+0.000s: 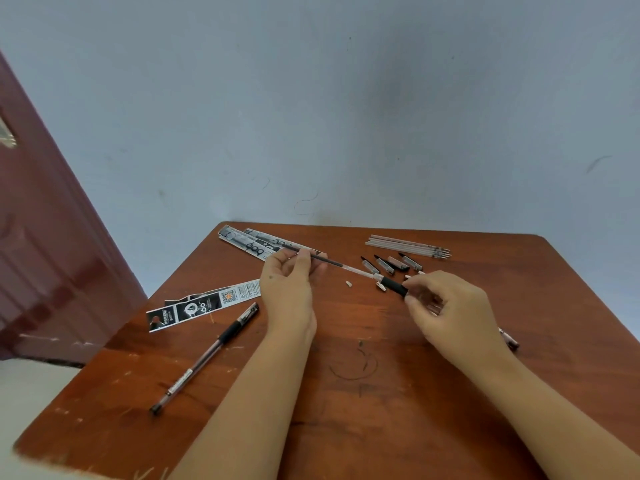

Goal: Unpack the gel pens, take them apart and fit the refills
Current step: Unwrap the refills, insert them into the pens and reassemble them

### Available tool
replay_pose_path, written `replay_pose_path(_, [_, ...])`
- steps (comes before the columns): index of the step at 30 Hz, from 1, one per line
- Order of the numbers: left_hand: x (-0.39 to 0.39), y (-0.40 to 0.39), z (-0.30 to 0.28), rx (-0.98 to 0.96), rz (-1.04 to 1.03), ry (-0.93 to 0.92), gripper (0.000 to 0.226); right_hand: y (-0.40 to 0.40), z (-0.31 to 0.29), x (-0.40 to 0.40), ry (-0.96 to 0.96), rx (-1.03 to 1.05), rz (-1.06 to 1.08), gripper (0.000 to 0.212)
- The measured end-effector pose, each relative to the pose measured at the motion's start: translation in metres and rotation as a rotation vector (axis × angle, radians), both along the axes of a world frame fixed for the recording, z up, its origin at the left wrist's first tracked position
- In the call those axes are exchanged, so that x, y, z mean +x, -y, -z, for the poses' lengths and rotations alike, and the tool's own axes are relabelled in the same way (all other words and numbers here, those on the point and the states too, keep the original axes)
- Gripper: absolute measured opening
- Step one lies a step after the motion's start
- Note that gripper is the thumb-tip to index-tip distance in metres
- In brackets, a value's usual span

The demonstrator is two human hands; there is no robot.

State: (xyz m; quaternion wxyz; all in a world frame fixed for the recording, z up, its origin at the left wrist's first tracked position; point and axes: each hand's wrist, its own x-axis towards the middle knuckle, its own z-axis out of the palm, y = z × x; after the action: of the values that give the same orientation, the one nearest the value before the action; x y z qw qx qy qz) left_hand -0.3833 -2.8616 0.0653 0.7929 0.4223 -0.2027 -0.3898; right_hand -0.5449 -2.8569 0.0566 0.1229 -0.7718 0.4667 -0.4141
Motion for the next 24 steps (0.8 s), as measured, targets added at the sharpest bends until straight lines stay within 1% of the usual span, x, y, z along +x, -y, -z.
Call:
replay_pose_path(6, [-0.0008, -0.0008, -0.0002, 0.008, 0.010, 0.011, 0.012, -0.0016, 0.0005, 0.0016, -0.024, 0.009, -0.017, 0.017])
replay_pose_path(10, [0.0006, 0.0000, 0.0003, 0.000, -0.003, -0.004, 0.006, -0.0015, 0.0005, 0.0018, -0.024, 0.009, -0.020, 0.018])
replay_pose_path(14, [0.0011, 0.0006, 0.0007, 0.003, -0.009, -0.006, 0.011, 0.0000, 0.0009, 0.0001, 0.008, -0.002, -0.007, 0.019])
replay_pose_path(19, [0.0008, 0.0000, 0.0003, 0.006, 0.005, -0.003, 0.011, -0.0005, 0.0015, -0.0003, -0.001, -0.009, -0.017, 0.017])
replay_pose_path(24, [-0.0002, -0.0030, -0.0023, -0.041, 0.012, -0.007, 0.015, 0.0004, 0.0014, -0.0005, -0.001, -0.015, -0.011, 0.017])
